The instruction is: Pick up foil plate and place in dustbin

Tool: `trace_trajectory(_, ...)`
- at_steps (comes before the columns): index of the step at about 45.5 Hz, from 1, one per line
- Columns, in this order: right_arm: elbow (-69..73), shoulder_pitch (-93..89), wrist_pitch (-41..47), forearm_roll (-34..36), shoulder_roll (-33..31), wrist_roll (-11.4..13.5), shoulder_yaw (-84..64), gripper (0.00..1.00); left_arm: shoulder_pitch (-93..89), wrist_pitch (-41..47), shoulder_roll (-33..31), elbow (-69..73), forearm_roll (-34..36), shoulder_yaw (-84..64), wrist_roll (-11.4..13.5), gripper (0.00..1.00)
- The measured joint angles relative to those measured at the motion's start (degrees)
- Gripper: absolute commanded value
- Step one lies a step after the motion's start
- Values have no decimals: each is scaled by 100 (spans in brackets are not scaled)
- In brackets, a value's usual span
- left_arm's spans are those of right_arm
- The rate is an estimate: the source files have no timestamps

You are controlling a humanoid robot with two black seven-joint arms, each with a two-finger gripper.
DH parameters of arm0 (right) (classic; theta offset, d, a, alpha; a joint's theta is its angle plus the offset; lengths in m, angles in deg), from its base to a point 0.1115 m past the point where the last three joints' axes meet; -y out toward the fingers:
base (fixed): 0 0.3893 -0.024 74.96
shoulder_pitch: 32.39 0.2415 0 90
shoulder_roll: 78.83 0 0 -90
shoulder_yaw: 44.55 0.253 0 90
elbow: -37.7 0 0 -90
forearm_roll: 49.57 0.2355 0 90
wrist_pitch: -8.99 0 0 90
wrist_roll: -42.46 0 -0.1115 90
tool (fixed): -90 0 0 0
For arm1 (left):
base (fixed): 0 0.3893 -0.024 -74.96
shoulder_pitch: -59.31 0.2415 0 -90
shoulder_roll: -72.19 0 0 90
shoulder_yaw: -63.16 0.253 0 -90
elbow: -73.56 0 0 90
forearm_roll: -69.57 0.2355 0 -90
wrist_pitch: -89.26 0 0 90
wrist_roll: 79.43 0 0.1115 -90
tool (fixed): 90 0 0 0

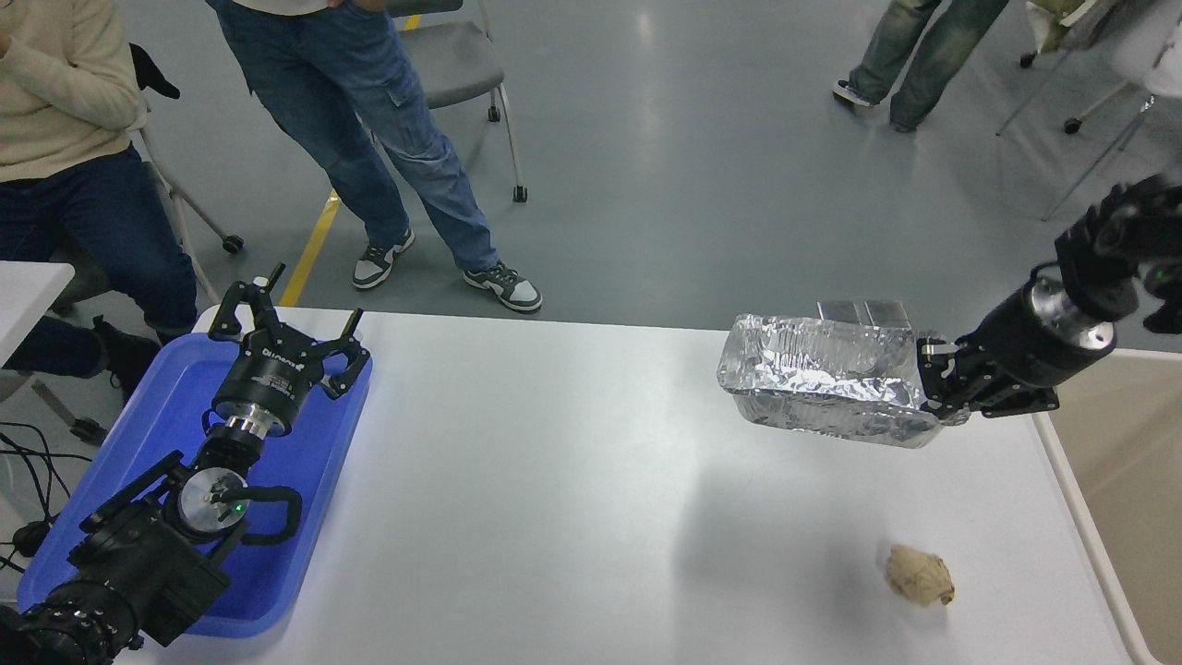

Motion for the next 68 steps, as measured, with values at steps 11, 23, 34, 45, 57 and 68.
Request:
trace_trajectory(11,264,1162,102,-99,-122,-1,-372,0,3,0,0,0,1,0,0,100)
trace_trajectory(23,414,1888,132,-278,-153,-1,-524,0,4,0,0,1,2,0,0,100)
trace_trajectory(34,579,2226,139,-463,-187,-1,-642,0,3,0,0,1,-1,0,0,100)
trace_trajectory(45,615,2333,142,-526,-379,-1,-856,0,1,0,0,1,-2,-2,0,100)
trace_trajectory(57,508,2366,143,-570,-777,-1,-1388,0,1,0,0,0,-2,-2,0,100)
trace_trajectory(68,166,2292,144,-706,-1286,-1,-1828,0,4,0,0,0,2,1,0,100)
